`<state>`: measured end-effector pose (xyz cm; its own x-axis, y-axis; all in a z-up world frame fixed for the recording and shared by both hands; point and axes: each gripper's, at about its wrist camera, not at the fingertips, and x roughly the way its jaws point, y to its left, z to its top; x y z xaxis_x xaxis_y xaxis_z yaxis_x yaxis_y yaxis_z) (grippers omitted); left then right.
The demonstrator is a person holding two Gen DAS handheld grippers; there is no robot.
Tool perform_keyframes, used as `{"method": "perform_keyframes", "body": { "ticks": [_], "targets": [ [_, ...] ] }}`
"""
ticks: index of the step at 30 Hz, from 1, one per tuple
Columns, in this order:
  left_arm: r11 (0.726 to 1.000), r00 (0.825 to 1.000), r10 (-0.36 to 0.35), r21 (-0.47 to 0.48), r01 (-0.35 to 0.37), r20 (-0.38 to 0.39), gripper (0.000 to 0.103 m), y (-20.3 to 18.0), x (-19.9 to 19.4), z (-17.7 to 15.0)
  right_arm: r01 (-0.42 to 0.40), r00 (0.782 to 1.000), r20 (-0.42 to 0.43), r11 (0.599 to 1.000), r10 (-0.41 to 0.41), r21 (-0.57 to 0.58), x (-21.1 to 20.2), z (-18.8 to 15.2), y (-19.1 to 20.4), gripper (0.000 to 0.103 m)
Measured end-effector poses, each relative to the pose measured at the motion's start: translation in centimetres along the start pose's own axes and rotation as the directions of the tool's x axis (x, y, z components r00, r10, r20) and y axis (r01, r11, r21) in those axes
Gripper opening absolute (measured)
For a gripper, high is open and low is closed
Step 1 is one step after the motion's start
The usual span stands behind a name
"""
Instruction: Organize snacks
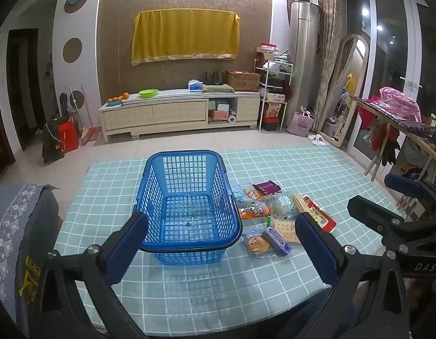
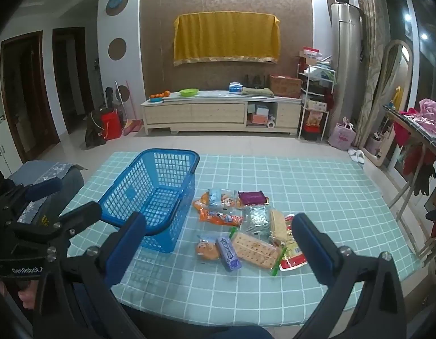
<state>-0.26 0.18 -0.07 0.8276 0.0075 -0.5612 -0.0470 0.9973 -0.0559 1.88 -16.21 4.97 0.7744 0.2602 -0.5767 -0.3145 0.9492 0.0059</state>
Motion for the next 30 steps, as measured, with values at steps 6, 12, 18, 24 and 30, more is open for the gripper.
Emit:
{"method": "perform_keyframes", "body": {
  "ticks": [6,12,18,24,30],
  "targets": [
    [1.000,1.000,0.000,0.002,0.000,-0.003,0.103,-0.01,0.06,-0.01,0.001,1.000,0.002,1.000,-0.001,-0.002,0.11,-0.17,0.08,0.103],
    [1.000,1.000,0.010,0.017,-0.010,0.002,0.103,-0.25,-0.02,-0.01,0.002,1.000,0.002,1.000,-0.002,-0.006,0.41,-0.21,-0.01,0.103],
    [1.000,1.000,0.011,0.009,-0.011,-0.002,0.103,-0.21,0.05,-0.19,-0.008,1.000,-0.004,1.000,0.008,-0.002,0.07,-0.35,0.11,0.103],
    [1.000,1.000,0.015,0.008,-0.015,-0.006,0.103,-0.26,0.08,-0.30,-0.012,1.000,0.000,1.000,0.012,-0.012,0.29,-0.35,0.30,0.103],
    [1.000,1.000,0.016,0.009,-0.016,-0.007,0.103,-0.31,0.06,-0.29,-0.027,0.999,0.022,1.000,0.027,0.008,0.32,-0.56,0.26,0.103]
  ]
}}
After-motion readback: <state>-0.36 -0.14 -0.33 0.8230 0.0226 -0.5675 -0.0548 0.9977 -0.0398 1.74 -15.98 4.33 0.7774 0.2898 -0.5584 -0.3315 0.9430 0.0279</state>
